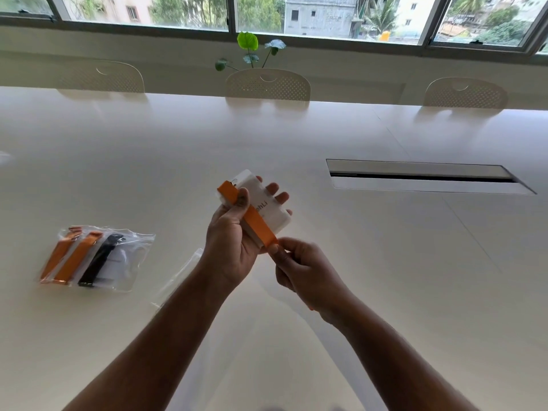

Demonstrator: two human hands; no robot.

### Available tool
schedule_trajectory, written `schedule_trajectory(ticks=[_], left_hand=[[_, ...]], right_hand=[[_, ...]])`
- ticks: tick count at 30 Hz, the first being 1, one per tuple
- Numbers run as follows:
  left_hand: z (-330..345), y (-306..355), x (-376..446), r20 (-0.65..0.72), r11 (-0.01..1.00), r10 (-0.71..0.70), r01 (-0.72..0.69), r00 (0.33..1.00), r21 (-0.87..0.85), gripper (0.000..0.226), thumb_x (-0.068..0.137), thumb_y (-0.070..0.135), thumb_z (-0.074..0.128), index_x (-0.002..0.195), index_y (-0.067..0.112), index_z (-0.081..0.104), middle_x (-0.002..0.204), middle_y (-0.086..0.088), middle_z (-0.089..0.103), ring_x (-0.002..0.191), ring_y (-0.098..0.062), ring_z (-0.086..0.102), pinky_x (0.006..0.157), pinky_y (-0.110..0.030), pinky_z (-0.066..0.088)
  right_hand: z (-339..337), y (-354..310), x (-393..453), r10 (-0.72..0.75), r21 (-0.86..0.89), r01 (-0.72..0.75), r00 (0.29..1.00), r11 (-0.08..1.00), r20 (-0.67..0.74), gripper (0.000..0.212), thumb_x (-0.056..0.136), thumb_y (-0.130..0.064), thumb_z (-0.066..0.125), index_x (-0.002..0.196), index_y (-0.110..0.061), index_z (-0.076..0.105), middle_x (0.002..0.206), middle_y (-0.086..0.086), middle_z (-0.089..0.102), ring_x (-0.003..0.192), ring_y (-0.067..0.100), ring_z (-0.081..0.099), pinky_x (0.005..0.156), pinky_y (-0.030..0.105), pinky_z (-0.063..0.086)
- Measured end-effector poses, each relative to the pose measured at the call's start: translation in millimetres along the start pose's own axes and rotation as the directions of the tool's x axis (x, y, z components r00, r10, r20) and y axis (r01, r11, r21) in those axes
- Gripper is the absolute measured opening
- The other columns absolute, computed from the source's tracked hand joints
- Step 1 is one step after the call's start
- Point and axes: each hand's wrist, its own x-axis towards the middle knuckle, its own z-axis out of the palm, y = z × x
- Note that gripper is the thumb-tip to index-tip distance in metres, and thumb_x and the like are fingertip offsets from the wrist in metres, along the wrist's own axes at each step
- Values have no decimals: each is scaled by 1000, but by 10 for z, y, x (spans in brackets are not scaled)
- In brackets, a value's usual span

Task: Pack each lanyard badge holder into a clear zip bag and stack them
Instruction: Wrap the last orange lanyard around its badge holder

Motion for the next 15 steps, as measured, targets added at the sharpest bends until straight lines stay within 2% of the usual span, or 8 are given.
schedule_trajectory(ticks=[2, 3, 5, 7, 10, 13, 15], left_hand=[[9, -7, -6, 0, 1000, 13, -13, 1000, 18, 49, 96, 29, 50, 139, 7, 48, 126, -19, 68, 119, -39, 66, 92, -53, 58], [11, -14, -14, -3, 999, 16, -16, 1000, 42, 50, 97, 28, 49, 142, 6, 46, 128, -20, 67, 120, -39, 65, 95, -53, 57], [6, -42, -32, -13, 996, 7, -5, 1000, 90, 48, 102, 27, 45, 145, 6, 43, 130, -20, 66, 122, -37, 64, 100, -54, 53], [-12, -66, -44, -19, 992, -6, 9, 1000, 128, 46, 105, 27, 41, 147, 9, 42, 131, -19, 67, 123, -34, 64, 104, -57, 48], [-25, -74, -52, -17, 982, 4, -1, 1000, 190, 49, 103, 31, 41, 149, 13, 41, 133, -16, 66, 124, -31, 64, 106, -56, 46], [-25, -107, -69, 6, 975, 21, -21, 1000, 220, 51, 96, 32, 48, 144, 15, 45, 132, -14, 67, 126, -28, 63, 104, -48, 49], [-44, -137, -69, 1, 971, 33, -32, 999, 235, 46, 95, 33, 50, 137, 16, 50, 128, -13, 70, 125, -28, 63, 101, -44, 52]], right_hand=[[-25, -27, 0, 3, -64, 0, 999, 998, 40, 13, 107, -29, 53, 111, -23, 64, 60, -2, 64, 49, 6, 54, 52, 20, 45], [-40, -39, 1, 6, -75, -2, 998, 997, 60, 10, 105, -29, 57, 113, -25, 61, 70, -1, 71, 59, 9, 63, 59, 24, 51], [-80, -45, 4, -21, -74, 27, 997, 997, 78, 20, 100, -34, 64, 117, -25, 60, 93, -1, 75, 85, 14, 72, 73, 29, 59], [-89, -56, 7, -39, -37, 42, 997, 998, 73, 31, 97, -42, 64, 121, -23, 60, 103, 1, 73, 98, 18, 71, 81, 34, 60], [-51, -43, 15, -25, 1, 25, 999, 1000, 21, 42, 92, -51, 58, 114, -15, 64, 96, 0, 76, 90, 17, 73, 80, 34, 60], [-14, 4, 25, -7, 15, 8, 998, 1000, -60, 33, 98, -38, 60, 101, -6, 68, 75, -1, 73, 68, 12, 68, 68, 31, 58], [-6, 20, 13, 5, 61, -2, 998, 998, -60, 30, 99, -35, 61, 97, -6, 69, 65, -2, 66, 59, 9, 61, 59, 24, 52]])
